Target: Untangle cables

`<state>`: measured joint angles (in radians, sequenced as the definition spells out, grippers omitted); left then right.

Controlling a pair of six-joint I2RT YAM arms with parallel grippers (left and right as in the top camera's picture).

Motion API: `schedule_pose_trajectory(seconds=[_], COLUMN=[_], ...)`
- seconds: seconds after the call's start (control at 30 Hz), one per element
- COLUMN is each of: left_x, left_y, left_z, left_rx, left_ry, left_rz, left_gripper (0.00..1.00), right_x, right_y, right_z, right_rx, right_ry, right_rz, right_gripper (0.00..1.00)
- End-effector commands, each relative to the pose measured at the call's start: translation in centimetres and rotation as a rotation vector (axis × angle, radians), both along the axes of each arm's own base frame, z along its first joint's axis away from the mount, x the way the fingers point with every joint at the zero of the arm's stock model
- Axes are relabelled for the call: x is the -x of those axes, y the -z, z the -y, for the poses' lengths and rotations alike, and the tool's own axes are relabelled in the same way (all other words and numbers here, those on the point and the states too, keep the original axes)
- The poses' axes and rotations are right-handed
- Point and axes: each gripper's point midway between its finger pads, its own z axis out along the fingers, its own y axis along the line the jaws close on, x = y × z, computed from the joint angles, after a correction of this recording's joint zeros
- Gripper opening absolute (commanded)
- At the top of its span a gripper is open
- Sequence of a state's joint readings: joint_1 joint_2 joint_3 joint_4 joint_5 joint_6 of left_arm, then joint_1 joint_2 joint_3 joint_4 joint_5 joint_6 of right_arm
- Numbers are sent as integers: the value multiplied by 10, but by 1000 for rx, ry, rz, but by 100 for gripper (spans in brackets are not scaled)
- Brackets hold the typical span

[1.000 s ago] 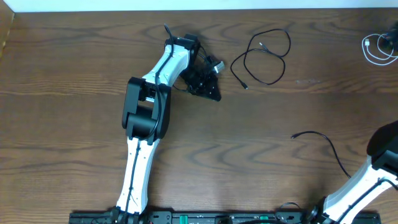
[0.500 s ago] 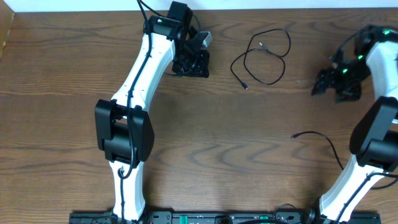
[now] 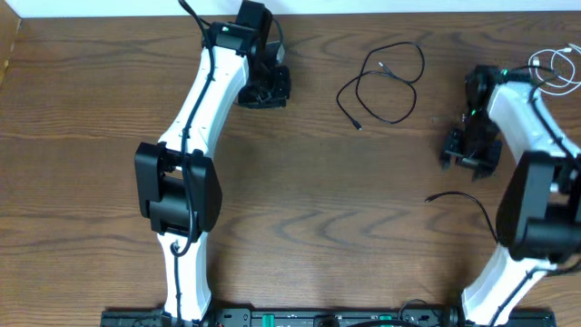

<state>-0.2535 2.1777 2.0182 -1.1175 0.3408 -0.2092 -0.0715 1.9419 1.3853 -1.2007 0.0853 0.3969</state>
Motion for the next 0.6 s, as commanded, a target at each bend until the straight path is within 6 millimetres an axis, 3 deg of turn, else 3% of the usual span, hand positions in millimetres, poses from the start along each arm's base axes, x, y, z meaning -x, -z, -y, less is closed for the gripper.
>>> schedule_pose_trajectory(seconds=[0.0, 0.13, 0.57], left_x=[-3, -9, -10], left_y=[5, 4, 4], left_z=[-10, -10, -9], left_rx=[-20, -15, -13], left_ry=[-35, -38, -38], left_rz=[-11, 10, 17], left_gripper=[13, 14, 17], right_x=[22, 34, 51], right_y=[1, 10, 60], right_z=[6, 4, -6], right_rx=[78, 67, 12], right_ry=[137, 169, 243], right_rz=[52, 119, 185], right_gripper=[43, 34, 35])
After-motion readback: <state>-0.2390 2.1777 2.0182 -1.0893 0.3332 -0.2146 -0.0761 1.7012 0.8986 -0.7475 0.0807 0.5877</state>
